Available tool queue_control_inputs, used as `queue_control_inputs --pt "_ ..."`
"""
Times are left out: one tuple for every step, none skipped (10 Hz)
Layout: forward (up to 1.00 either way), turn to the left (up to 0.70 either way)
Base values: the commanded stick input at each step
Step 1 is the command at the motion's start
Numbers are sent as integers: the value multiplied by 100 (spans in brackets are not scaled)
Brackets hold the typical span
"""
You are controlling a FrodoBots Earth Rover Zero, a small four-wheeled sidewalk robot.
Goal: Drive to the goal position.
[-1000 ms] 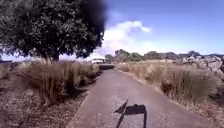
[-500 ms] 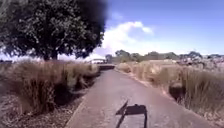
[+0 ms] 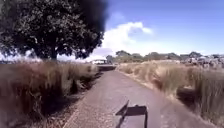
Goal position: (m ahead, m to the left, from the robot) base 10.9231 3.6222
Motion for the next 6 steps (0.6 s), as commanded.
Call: queue_control_inputs --pt "70 0" --pt "70 0" --pt "70 0" --pt "70 0" --pt "70 0" --pt "70 0"
